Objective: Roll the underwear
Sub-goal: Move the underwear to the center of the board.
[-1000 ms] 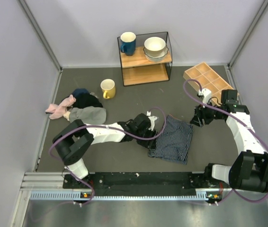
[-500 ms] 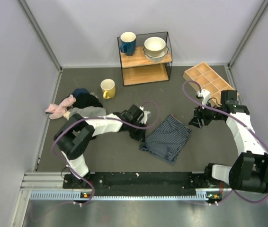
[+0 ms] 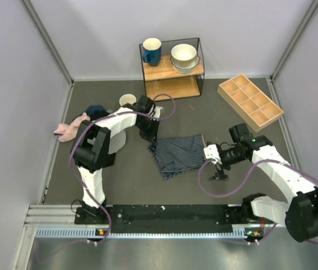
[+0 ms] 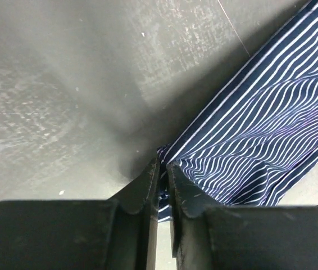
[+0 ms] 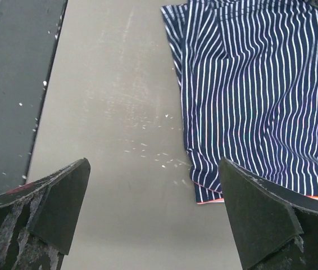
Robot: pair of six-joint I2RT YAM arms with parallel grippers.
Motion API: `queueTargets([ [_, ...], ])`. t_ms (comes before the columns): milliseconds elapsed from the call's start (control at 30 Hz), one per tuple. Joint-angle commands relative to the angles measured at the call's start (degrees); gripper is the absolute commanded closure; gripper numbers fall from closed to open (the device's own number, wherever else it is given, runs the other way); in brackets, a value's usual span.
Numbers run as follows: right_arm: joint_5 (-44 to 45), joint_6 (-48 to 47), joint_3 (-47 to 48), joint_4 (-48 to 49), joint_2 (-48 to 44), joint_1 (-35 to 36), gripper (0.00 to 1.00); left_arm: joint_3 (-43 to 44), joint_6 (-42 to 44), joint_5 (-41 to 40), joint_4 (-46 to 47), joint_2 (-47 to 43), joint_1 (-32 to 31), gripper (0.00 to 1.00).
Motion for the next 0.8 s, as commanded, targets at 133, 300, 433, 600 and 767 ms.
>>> queueTargets([
  [133, 5.49, -16.66, 4.48, 5.21, 10.33, 5.54, 0.12, -1.45, 3.22, -5.48, -2.01, -14.14, 0.18, 0.63],
  [300, 11.23, -13.15, 5.36, 11.46, 15.17, 8.54, 0.27, -7.59, 5.41, -10.84, 0.27, -27.69, 0.18, 0.47],
  [433, 14.3, -8.84, 5.71, 14.18, 18.16, 8.45, 0.38, -17.08, 7.26, -12.27, 4.92, -44.53, 0.27, 0.4],
  [600, 17.64, -7.26, 5.53, 16.29, 21.32, 9.07, 0.42, -35.86, 11.21, -4.36, 17.57, -60.13, 0.18, 0.33],
  [767, 22.56, -4.18, 7.12, 16.91, 25.11, 8.98, 0.52, -40.39, 14.12, 1.36, 20.75, -68.49, 0.09, 0.32],
])
